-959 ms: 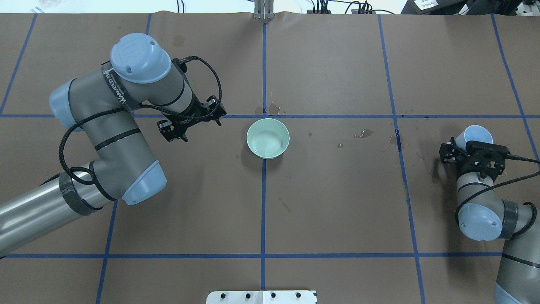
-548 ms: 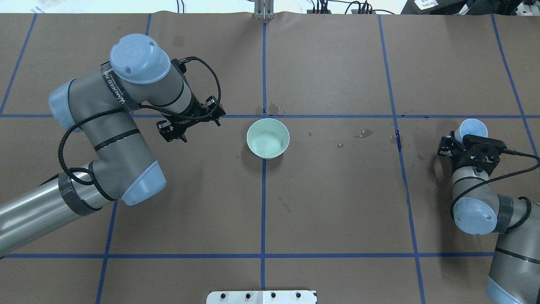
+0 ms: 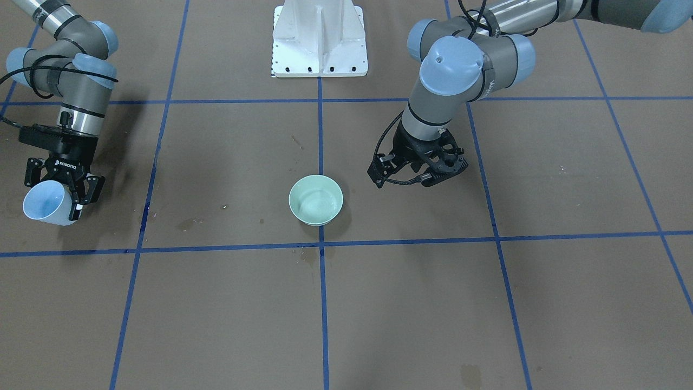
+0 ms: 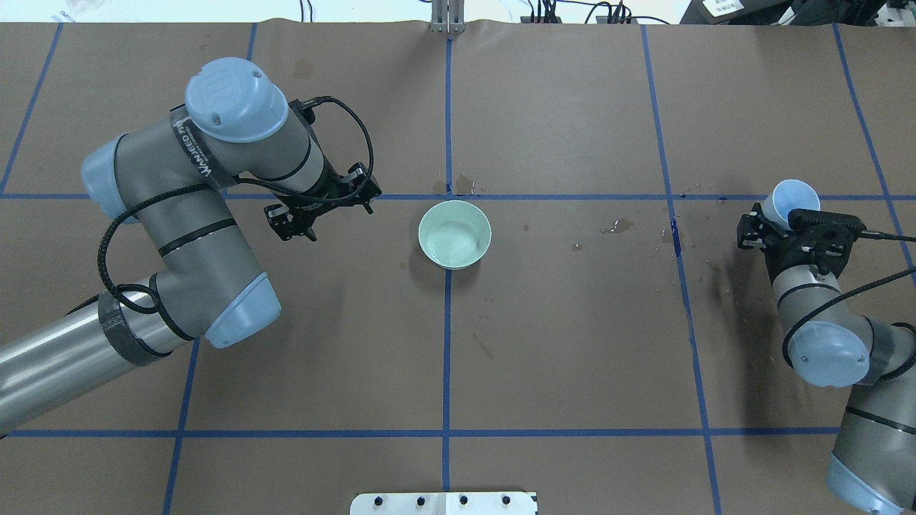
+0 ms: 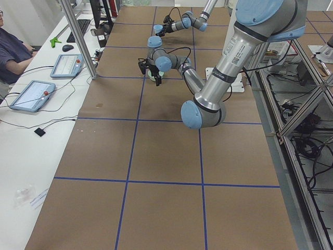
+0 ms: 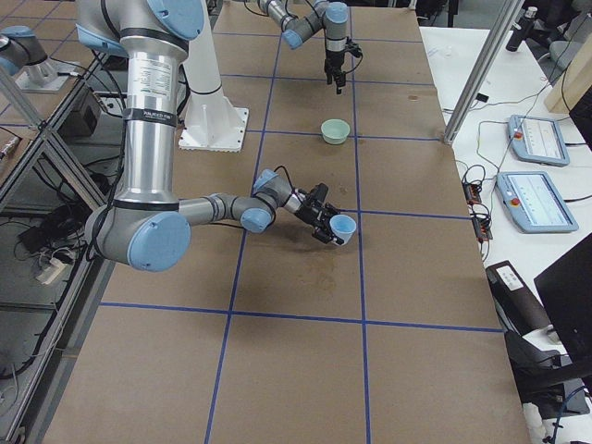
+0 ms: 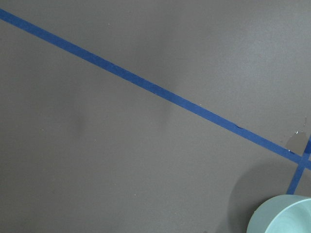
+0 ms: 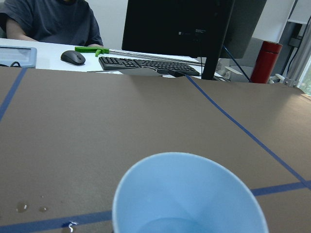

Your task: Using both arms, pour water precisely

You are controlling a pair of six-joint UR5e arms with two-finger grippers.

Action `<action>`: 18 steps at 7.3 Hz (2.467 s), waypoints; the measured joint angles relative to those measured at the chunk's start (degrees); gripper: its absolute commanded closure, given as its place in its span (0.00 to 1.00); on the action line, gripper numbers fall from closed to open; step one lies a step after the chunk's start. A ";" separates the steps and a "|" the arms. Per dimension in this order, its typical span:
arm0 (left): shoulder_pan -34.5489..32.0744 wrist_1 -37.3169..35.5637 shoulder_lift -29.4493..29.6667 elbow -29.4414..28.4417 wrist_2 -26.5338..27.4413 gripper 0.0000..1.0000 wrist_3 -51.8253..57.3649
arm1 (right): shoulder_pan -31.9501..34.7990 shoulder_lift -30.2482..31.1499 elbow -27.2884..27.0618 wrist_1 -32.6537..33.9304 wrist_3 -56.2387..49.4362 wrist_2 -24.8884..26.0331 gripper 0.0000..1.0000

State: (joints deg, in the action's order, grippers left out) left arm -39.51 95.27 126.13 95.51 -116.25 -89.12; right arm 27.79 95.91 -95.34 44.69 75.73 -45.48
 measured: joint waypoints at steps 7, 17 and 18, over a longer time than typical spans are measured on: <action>-0.33 -1.06 -0.45 2.02 -0.25 0.00 0.27 | 3.84 -13.98 1.95 -24.06 -40.90 -24.04 1.00; -5.99 -6.45 -6.96 7.47 -0.47 0.00 14.48 | -0.51 -27.10 -3.22 -0.06 -51.10 -43.52 1.00; -6.01 -6.38 -7.31 7.48 -0.47 0.00 14.57 | -1.13 -28.42 -3.96 3.96 -51.17 -43.69 1.00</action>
State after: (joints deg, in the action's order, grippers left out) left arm -45.52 88.89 118.82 102.98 -116.72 -74.55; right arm 26.66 67.49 -99.30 48.65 24.56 -89.17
